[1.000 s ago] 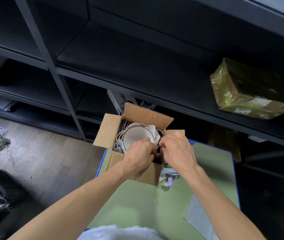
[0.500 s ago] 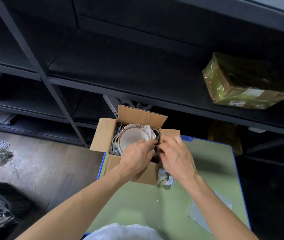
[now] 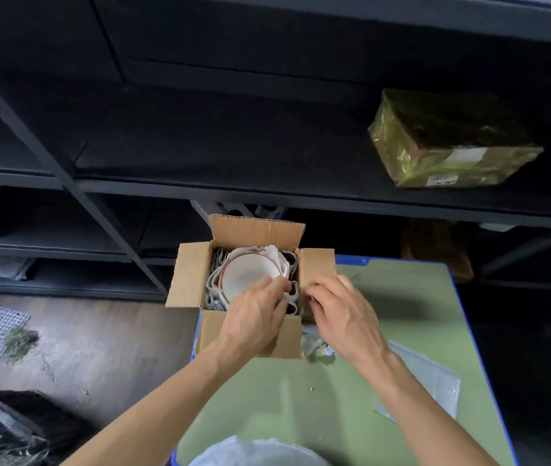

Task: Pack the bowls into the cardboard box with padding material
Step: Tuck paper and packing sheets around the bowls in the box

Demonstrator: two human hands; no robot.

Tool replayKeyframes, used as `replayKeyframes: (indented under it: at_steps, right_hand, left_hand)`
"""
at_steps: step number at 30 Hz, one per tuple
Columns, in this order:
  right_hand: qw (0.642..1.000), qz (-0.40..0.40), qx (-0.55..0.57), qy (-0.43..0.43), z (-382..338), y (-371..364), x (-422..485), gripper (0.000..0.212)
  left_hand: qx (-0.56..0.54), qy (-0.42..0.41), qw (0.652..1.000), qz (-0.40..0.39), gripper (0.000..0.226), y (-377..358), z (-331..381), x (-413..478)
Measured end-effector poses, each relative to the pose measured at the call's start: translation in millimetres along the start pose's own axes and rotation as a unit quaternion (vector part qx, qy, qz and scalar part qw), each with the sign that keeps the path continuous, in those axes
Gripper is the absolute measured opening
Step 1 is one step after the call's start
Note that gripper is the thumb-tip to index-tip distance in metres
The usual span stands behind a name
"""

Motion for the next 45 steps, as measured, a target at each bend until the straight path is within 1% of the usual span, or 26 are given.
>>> replayKeyframes:
  at_steps: [6, 8, 11, 14, 16, 18, 20, 22, 24, 29, 33, 35, 39, 41, 44, 45]
  right_hand:
    - [0.998, 0.02, 0.046, -0.021, 19, 1, -27, 0.007]
    - [0.997, 0.026, 0.054, -0.042, 28, 2, -34, 0.005]
    - [0.995, 0.022, 0.057, -0.073, 43, 4, -44, 0.005]
    - [0.995, 0.005, 0.05, -0.087, 56, 3, -58, 0.005]
    - [0.993, -0.029, 0.053, -0.097, 64, -5, -70, 0.006]
    - [0.99, -0.08, 0.056, -0.106, 72, -17, -85, 0.009]
    - [0.984, -0.133, 0.059, -0.102, 77, -30, -99, 0.018]
    - [0.98, -0.166, 0.061, -0.09, 81, -39, -110, 0.025]
    - [0.981, -0.167, 0.067, -0.076, 83, -44, -113, 0.03]
    - [0.991, -0.127, 0.043, -0.005, 79, -59, -85, 0.045]
    - [0.986, -0.159, -0.002, 0.053, 66, -71, -56, 0.059]
    - [0.984, -0.166, -0.015, 0.061, 63, -73, -51, 0.057]
    - [0.983, -0.167, -0.063, 0.047, 67, -75, -51, 0.039]
    - [0.981, -0.169, -0.087, 0.044, 74, -75, -55, 0.038]
    - [0.978, -0.193, -0.074, 0.033, 88, -76, -65, 0.033]
    - [0.979, -0.186, -0.076, 0.023, 93, -73, -68, 0.032]
  left_hand:
    - [0.005, -0.053, 0.996, 0.065, 0.011, 1, 13, -19]
    - [-0.01, -0.065, 0.996, 0.065, 0.01, 1, 26, -22]
    - [-0.036, -0.079, 0.996, 0.025, 0.011, -6, 46, -28]
    - [-0.057, -0.091, 0.994, -0.018, 0.017, -25, 63, -39]
    - [-0.055, -0.103, 0.992, -0.045, 0.02, -42, 73, -50]
    - [-0.045, -0.11, 0.99, -0.077, 0.021, -61, 78, -62]
    - [-0.034, -0.095, 0.989, -0.109, 0.019, -81, 75, -72]
    - [-0.017, -0.063, 0.989, -0.132, 0.019, -98, 68, -80]
    - [0.012, -0.013, 0.99, -0.141, 0.023, -109, 60, -85]
    - [0.051, 0.104, 0.983, -0.144, 0.036, -115, 49, -89]
    - [0.083, 0.162, 0.973, -0.143, 0.046, -115, 43, -87]
    - [0.108, 0.169, 0.967, -0.156, 0.046, -115, 40, -85]
    - [0.139, 0.179, 0.96, -0.167, 0.045, -115, 36, -77]
    - [0.153, 0.182, 0.957, -0.167, 0.045, -115, 36, -72]
    - [0.167, 0.191, 0.951, -0.175, 0.049, -121, 30, -67]
    - [0.172, 0.191, 0.95, -0.18, 0.052, -125, 29, -66]
Point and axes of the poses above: each hand's wrist, its own x-axis towards the middle knuckle, its own y-axis out of the back of the hand, z = x × y, the point moved 2 cm from there along x, towards the middle knuckle, and after that the axes turned 11 degrees about -x, right-handed, at the moved point
